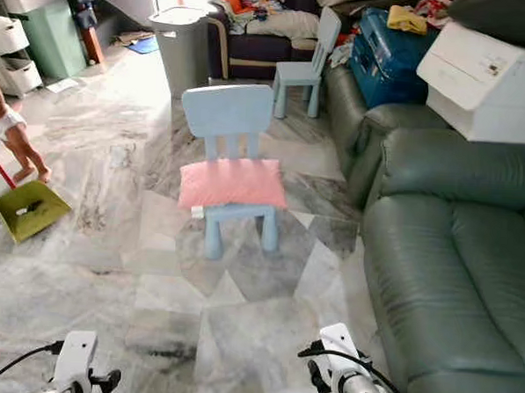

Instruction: Move the pillow to the sofa

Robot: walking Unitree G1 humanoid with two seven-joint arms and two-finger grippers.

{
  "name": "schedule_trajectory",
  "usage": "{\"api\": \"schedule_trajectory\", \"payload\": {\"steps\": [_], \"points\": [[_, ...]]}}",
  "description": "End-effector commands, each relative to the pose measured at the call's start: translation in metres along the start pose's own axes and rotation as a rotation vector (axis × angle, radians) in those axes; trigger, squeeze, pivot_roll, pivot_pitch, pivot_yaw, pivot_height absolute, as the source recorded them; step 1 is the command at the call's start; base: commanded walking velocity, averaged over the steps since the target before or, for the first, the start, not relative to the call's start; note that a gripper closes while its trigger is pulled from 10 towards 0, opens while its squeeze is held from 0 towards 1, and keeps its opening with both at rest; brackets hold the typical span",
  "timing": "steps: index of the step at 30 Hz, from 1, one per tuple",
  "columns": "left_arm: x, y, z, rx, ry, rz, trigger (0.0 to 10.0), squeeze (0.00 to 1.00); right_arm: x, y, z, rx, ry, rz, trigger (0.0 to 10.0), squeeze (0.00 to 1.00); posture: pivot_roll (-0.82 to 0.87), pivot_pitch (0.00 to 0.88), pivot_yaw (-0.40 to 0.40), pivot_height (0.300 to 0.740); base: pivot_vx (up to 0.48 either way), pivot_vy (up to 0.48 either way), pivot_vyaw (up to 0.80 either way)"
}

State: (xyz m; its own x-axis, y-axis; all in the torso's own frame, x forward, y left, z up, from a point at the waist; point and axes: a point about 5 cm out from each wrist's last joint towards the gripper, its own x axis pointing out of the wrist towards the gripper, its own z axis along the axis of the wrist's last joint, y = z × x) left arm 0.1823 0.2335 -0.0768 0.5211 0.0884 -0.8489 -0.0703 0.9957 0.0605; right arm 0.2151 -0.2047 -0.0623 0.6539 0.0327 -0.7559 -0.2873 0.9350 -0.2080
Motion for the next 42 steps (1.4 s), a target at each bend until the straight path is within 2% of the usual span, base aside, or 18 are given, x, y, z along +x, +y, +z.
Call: {"api": "schedule_trajectory", "payload": {"steps": [1, 9, 15, 42], "points": [[-0.0004, 0.0045, 0.0043, -0.001, -0.011, 0.003, 10.0, 0.0, 0.001, 0.0009, 0.0049, -0.008, -0.017, 0.006, 10.0, 0.0, 0.0, 0.0, 0.016, 0.74, 0.405, 0.0, 0.0], [0.0, 0.0024, 0.0044, 0.009, -0.008, -0.002, 10.0, 0.0, 0.0002, 0.0001, 0.0009, -0.003, -0.002, 0.0, 10.0, 0.0, 0.0, 0.0, 0.014, 0.74, 0.425, 0.0, 0.0], [0.0, 0.0021, 0.0039, 0.014, -0.006, 0.002, 10.0, 0.0, 0.0003, -0.0004, 0.0014, -0.009, -0.002, -0.001, 10.0, 0.0, 0.0, 0.0, 0.017, 0.74, 0.404, 0.258, 0.0], [-0.0008, 0.0082, 0.0006, 0.088, 0.02, 0.053, 10.0, 0.0, 0.0006, 0.0038, 0.0009, -0.034, 0.0, 0.012, 10.0, 0.0, 0.0, 0.0, 0.022, 0.74, 0.317, 0.357, 0.0]]}}
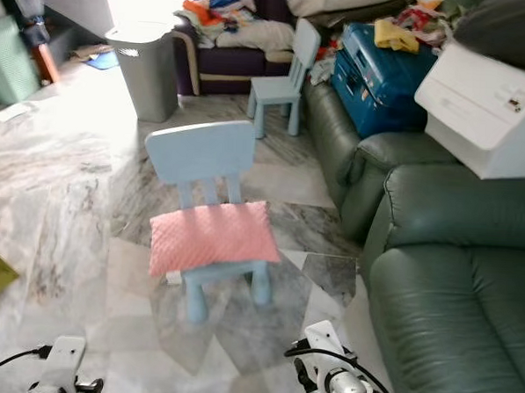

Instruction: Move the pillow to the sofa

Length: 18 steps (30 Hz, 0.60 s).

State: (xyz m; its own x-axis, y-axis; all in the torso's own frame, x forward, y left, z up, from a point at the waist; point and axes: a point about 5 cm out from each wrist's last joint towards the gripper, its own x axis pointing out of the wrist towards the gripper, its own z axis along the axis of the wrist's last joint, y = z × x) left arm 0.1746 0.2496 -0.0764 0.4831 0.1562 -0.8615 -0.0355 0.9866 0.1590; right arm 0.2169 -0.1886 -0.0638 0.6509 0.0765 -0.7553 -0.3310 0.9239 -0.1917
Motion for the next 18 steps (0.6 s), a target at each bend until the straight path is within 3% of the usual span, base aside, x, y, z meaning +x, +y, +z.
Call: {"api": "schedule_trajectory", "payload": {"steps": [1, 4, 12, 14, 18], "points": [[0.001, -0.008, 0.007, 0.008, -0.02, -0.014, 10.0, 0.0, -0.003, -0.011, -0.005, -0.012, 0.011, -0.028, 10.0, 0.0, 0.0, 0.0, 0.022, 0.74, 0.307, 0.371, 0.0], [0.001, -0.007, 0.005, -0.005, -0.017, -0.007, 10.0, 0.0, -0.003, -0.01, -0.005, -0.005, 0.009, -0.027, 10.0, 0.0, 0.0, 0.0, 0.021, 0.74, 0.314, 0.365, 0.0], [0.002, -0.012, 0.004, 0.006, -0.004, 0.002, 10.0, 0.0, -0.002, -0.01, -0.004, -0.033, 0.014, -0.025, 10.0, 0.0, 0.0, 0.0, 0.021, 0.74, 0.0, 0.0, 0.0], [0.003, -0.028, 0.01, 0.008, -0.009, -0.014, 10.0, 0.0, -0.002, -0.009, -0.005, -0.034, 0.016, -0.025, 10.0, 0.0, 0.0, 0.0, 0.021, 0.74, 0.0, 0.0, 0.73], [0.004, -0.042, 0.013, 0.006, -0.012, -0.029, 10.0, 0.0, -0.003, -0.009, -0.006, -0.035, 0.017, -0.024, 10.0, 0.0, 0.0, 0.0, 0.02, 0.74, 0.0, 0.0, 0.74]]}}
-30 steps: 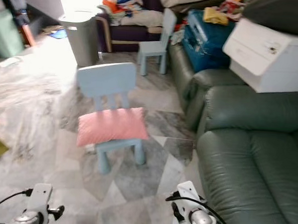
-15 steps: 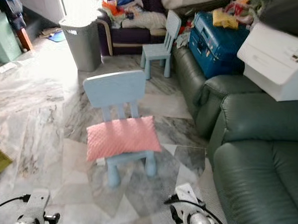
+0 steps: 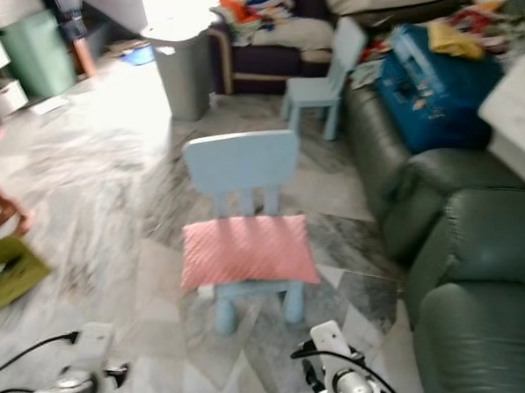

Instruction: Move the pillow to the sofa

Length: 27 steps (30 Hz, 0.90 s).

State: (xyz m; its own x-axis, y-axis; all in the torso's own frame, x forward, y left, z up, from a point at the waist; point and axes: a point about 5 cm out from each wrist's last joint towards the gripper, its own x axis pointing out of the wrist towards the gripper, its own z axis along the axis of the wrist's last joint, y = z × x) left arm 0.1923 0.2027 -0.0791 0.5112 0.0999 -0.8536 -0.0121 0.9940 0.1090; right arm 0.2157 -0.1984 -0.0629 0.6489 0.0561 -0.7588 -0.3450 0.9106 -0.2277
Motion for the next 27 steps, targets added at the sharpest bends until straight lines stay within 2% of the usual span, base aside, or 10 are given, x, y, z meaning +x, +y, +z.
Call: {"api": "schedule_trajectory", "payload": {"steps": [1, 6, 10, 13, 20, 24, 27], "points": [[0.0, 0.004, -0.003, 0.01, 0.019, 0.025, 10.0, 0.0, -0.001, -0.001, -0.002, 0.004, 0.006, -0.007, 10.0, 0.0, 0.0, 0.0, 0.02, 0.74, 0.0, 0.0, 0.0], [0.0, 0.001, 0.002, 0.009, 0.013, 0.023, 10.0, 0.0, -0.001, -0.001, -0.003, 0.008, 0.008, -0.007, 10.0, 0.0, 0.0, 0.0, 0.02, 0.74, 0.0, 0.0, 0.0], [0.0, 0.007, 0.009, 0.004, 0.002, 0.027, 10.0, 0.0, -0.001, -0.002, -0.004, 0.011, 0.01, -0.008, 10.0, 0.0, 0.0, 0.0, 0.02, 0.74, 0.0, 0.0, 0.0], [0.0, 0.013, 0.007, -0.013, 0.002, 0.017, 10.0, 0.0, -0.001, -0.003, -0.005, 0.015, 0.013, -0.01, 10.0, 0.0, 0.0, 0.0, 0.019, 0.74, 0.0, 0.0, 0.0], [-0.008, 0.047, -0.023, -0.013, 0.037, 0.039, 10.0, 0.0, -0.001, -0.002, -0.006, 0.009, 0.017, -0.007, 10.0, 0.0, 0.0, 0.0, 0.022, 0.74, 0.419, 0.0, -0.19], [-0.011, 0.059, -0.031, -0.004, 0.045, 0.045, 10.0, 0.0, -0.001, 0.0, -0.005, -0.012, 0.018, 0.001, 10.0, 0.0, 0.0, 0.0, 0.021, 0.74, 0.421, 0.0, 0.0], [-0.013, 0.067, -0.03, -0.006, 0.044, 0.053, 10.0, 0.0, -0.001, 0.001, -0.004, -0.022, 0.016, 0.006, 10.0, 0.0, 0.0, 0.0, 0.021, 0.74, 0.42, 0.0, 0.0]]}}
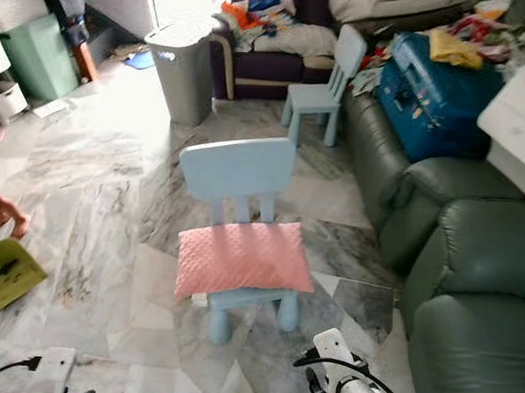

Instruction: Move the pillow to the sofa

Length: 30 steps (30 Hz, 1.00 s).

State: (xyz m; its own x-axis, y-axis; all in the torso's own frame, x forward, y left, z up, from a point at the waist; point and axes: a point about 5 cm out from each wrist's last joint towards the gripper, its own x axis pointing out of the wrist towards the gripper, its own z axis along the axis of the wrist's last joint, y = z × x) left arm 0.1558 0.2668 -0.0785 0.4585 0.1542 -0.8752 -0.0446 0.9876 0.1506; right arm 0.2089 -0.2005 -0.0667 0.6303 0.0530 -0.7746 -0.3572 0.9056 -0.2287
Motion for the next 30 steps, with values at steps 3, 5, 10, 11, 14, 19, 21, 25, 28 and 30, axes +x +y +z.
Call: {"api": "schedule_trajectory", "payload": {"steps": [3, 5, 10, 11, 14, 19, 21, 25, 28, 30], "points": [[0.0, 0.003, 0.013, -0.001, -0.023, 0.002, 10.0, 0.0, 0.003, 0.005, 0.008, -0.009, -0.01, 0.002, 10.0, 0.0, 0.0, 0.0, 0.021, 0.74, 0.42, 0.0, 0.0], [0.001, 0.003, 0.014, -0.001, -0.025, 0.002, 10.0, 0.0, 0.003, 0.007, 0.009, -0.009, -0.011, 0.003, 10.0, 0.0, 0.0, 0.0, 0.021, 0.74, 0.42, 0.0, 0.0], [0.005, -0.019, 0.026, 0.01, -0.038, -0.014, 10.0, 0.0, 0.006, 0.015, 0.016, -0.01, -0.015, 0.009, 10.0, 0.0, 0.0, 0.0, 0.022, 0.74, 0.421, 0.0, 0.0], [0.005, -0.026, 0.028, 0.011, -0.041, -0.02, 10.0, 0.0, 0.006, 0.016, 0.016, -0.011, -0.014, 0.01, 10.0, 0.0, 0.0, 0.0, 0.021, 0.74, 0.424, 0.0, 0.0], [0.007, -0.038, 0.032, 0.011, -0.045, -0.03, 10.0, 0.0, 0.006, 0.017, 0.016, -0.012, -0.011, 0.01, 10.0, 0.0, 0.0, 0.0, 0.021, 0.74, 0.42, 0.0, 0.0], [0.007, -0.076, 0.047, 0.019, -0.064, -0.064, 10.0, 0.0, 0.004, 0.013, 0.009, -0.012, 0.004, 0.007, 10.0, 0.0, 0.0, 0.0, 0.02, 0.74, 0.373, 0.248, 0.0], [0.007, -0.079, 0.049, 0.02, -0.065, -0.067, 10.0, 0.0, 0.004, 0.012, 0.009, -0.012, 0.005, 0.006, 10.0, 0.0, 0.0, 0.0, 0.02, 0.74, 0.341, 0.337, 0.0], [0.006, -0.094, 0.057, 0.016, -0.075, -0.079, 10.0, 0.0, 0.003, 0.009, 0.004, -0.018, 0.011, 0.004, 10.0, 0.0, 0.0, 0.0, 0.02, 0.74, 0.248, 0.367, 0.0], [0.007, -0.09, 0.053, 0.009, -0.068, -0.068, 10.0, 0.0, 0.001, 0.007, 0.001, -0.027, 0.013, 0.009, 10.0, 0.0, 0.0, 0.0, 0.021, 0.74, 0.0, 0.294, 0.15], [0.007, -0.086, 0.049, 0.011, -0.063, -0.064, 10.0, 0.0, 0.001, 0.006, -0.001, -0.033, 0.013, 0.009, 10.0, 0.0, 0.0, 0.0, 0.02, 0.74, 0.0, 0.0, 0.62]]}}
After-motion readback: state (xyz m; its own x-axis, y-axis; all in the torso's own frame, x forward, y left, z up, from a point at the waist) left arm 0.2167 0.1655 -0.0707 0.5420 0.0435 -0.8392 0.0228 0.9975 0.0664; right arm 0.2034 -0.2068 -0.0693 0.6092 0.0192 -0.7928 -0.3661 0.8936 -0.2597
